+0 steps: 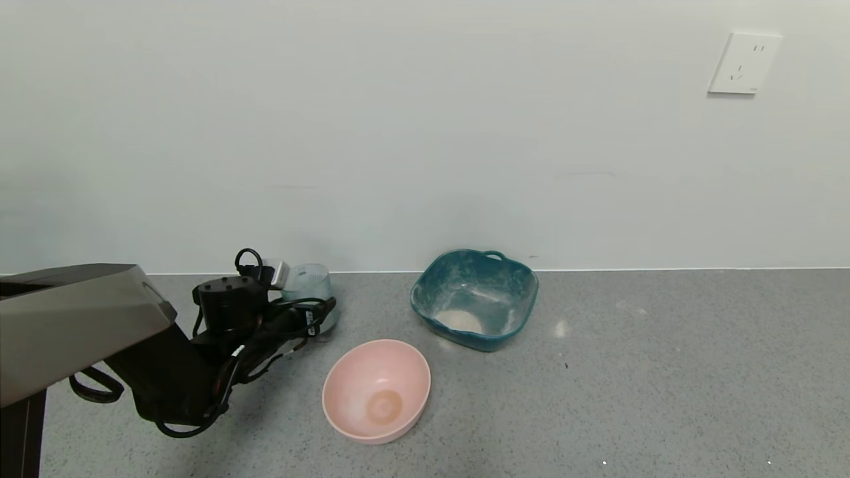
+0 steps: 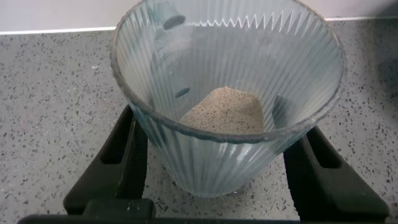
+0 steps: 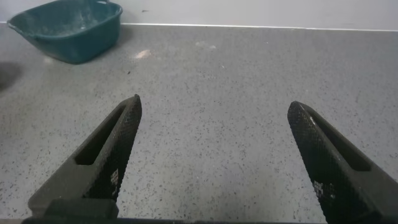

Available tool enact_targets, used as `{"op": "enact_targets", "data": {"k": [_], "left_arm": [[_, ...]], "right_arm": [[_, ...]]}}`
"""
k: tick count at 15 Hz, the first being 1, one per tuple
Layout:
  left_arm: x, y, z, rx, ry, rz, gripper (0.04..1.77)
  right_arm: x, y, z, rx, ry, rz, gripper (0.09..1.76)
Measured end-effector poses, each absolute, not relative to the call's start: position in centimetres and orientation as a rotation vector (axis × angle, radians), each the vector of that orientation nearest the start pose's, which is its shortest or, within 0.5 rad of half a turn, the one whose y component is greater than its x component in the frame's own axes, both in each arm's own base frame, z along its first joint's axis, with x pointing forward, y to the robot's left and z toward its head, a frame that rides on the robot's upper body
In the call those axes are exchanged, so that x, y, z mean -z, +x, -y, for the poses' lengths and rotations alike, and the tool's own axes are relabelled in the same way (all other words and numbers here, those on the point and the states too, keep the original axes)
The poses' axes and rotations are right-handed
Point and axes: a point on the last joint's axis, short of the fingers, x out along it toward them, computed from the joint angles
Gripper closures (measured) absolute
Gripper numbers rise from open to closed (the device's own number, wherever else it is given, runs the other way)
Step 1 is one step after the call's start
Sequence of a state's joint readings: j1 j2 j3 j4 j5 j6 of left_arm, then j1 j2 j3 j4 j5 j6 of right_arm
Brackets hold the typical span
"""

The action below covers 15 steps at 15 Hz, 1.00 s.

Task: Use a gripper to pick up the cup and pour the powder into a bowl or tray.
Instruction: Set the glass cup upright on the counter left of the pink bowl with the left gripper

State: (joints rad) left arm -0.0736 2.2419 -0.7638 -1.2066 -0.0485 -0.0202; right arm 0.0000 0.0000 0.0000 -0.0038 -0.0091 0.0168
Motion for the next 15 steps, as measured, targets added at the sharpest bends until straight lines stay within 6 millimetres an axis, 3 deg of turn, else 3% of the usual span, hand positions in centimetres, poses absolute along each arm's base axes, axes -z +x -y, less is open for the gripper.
{"op": "enact_targets", "data": {"k": [15], "left_arm": [[-3.20, 37.61, 2.90, 0.116, -0.042, -0.276, 0.55]], "right_arm": [[-7.59, -2.28, 0.02, 0.009, 0.016, 0.004, 0.14]]}}
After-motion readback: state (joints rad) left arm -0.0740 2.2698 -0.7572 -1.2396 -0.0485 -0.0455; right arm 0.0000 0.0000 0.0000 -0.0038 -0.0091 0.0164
